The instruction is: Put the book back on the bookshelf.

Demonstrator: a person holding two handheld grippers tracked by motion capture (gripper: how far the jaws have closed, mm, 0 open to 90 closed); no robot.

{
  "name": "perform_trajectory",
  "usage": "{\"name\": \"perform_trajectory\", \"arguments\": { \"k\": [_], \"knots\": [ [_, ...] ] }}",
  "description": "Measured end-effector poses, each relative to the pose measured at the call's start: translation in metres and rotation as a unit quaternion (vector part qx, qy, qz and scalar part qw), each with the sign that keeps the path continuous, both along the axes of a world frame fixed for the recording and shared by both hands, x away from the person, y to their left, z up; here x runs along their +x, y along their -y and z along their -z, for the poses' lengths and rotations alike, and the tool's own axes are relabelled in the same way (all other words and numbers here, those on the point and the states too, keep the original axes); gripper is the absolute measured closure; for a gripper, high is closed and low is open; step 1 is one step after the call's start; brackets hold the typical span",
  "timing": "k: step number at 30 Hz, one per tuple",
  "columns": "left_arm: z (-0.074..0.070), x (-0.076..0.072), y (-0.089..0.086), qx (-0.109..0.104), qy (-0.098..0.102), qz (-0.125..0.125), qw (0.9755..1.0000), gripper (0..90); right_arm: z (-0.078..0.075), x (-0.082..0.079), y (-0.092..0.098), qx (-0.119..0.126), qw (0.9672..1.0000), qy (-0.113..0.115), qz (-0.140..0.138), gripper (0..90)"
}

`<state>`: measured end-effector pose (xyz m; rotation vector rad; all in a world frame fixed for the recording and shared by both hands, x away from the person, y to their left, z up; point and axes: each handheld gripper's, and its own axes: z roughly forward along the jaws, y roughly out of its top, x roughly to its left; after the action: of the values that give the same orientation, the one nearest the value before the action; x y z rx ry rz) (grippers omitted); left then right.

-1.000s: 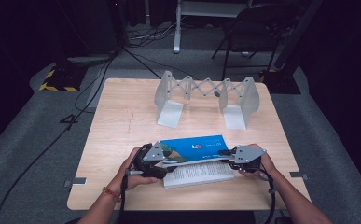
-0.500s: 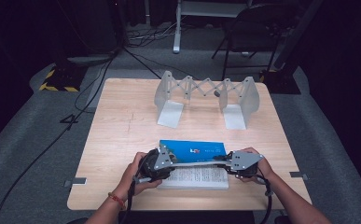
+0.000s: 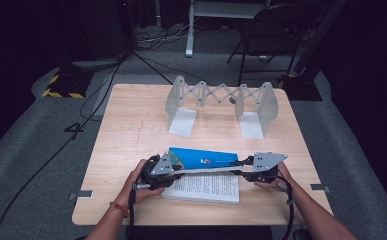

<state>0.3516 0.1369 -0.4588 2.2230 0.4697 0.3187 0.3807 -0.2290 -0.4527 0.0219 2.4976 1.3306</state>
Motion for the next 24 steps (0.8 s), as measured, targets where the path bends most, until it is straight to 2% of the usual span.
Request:
{"name": "perform_trajectory", "arguments": {
  "k": [1, 3, 4, 5, 6, 7, 10, 11, 12, 13, 18, 19, 22, 24],
  "knots": [
    [0.000, 0.002, -0.003, 0.000, -0.013, -0.008, 0.9999, 64.0, 0.001, -0.001, -0.002, -0.003, 1.0000, -0.001, -0.003, 76.9],
    [-0.001, 0.003, -0.005, 0.002, -0.025, -0.028, 0.9993, 51.5, -0.001, -0.005, -0.006, -0.012, 0.9999, 0.009, -0.005, 78.2],
    [-0.001, 0.003, -0.005, 0.002, -0.025, -0.028, 0.9993, 44.7, -0.001, -0.005, -0.006, -0.012, 0.9999, 0.009, -0.005, 78.2],
    [-0.004, 0.001, -0.006, -0.009, -0.040, -0.025, 0.9989, 44.7, -0.002, -0.007, -0.008, -0.016, 0.9998, 0.014, -0.005, 78.6],
    [-0.008, -0.004, -0.004, 0.002, -0.023, -0.032, 0.9992, 41.6, -0.003, -0.011, -0.011, -0.024, 0.9995, 0.020, -0.007, 79.3],
    [-0.008, -0.004, -0.004, 0.002, -0.023, -0.032, 0.9992, 39.0, -0.003, -0.011, -0.011, -0.024, 0.9995, 0.020, -0.007, 79.3],
    [-0.016, -0.019, 0.011, 0.031, 0.009, -0.039, 0.9987, 36.3, -0.005, -0.015, -0.015, -0.028, 0.9992, 0.027, -0.005, 79.7],
    [-0.017, -0.021, 0.016, 0.041, 0.013, -0.039, 0.9983, 33.6, -0.007, -0.016, -0.016, -0.027, 0.9992, 0.030, -0.002, 79.9],
    [-0.017, -0.021, 0.016, 0.041, 0.013, -0.039, 0.9983, 28.7, -0.007, -0.017, -0.016, -0.028, 0.9991, 0.032, -0.001, 80.0],
    [-0.017, -0.021, 0.023, 0.063, 0.022, -0.066, 0.9956, 28.3, -0.008, -0.019, -0.017, -0.029, 0.9989, 0.037, 0.003, 80.2],
    [-0.019, -0.021, 0.023, 0.053, 0.027, -0.088, 0.9943, 32.4, -0.010, -0.021, -0.019, -0.031, 0.9989, 0.035, 0.007, 80.3],
    [-0.022, -0.020, 0.023, 0.046, 0.020, -0.094, 0.9943, 32.5, -0.011, -0.020, -0.018, -0.029, 0.9991, 0.031, 0.006, 80.4],
    [-0.025, -0.020, 0.019, 0.040, 0.023, -0.080, 0.9958, 32.4, -0.011, -0.019, -0.018, -0.032, 0.9990, 0.031, 0.004, 80.5],
    [-0.028, -0.019, 0.013, 0.043, 0.028, -0.071, 0.9961, 30.6, -0.010, -0.020, -0.019, -0.035, 0.9989, 0.031, 0.002, 80.6]
  ]
}}
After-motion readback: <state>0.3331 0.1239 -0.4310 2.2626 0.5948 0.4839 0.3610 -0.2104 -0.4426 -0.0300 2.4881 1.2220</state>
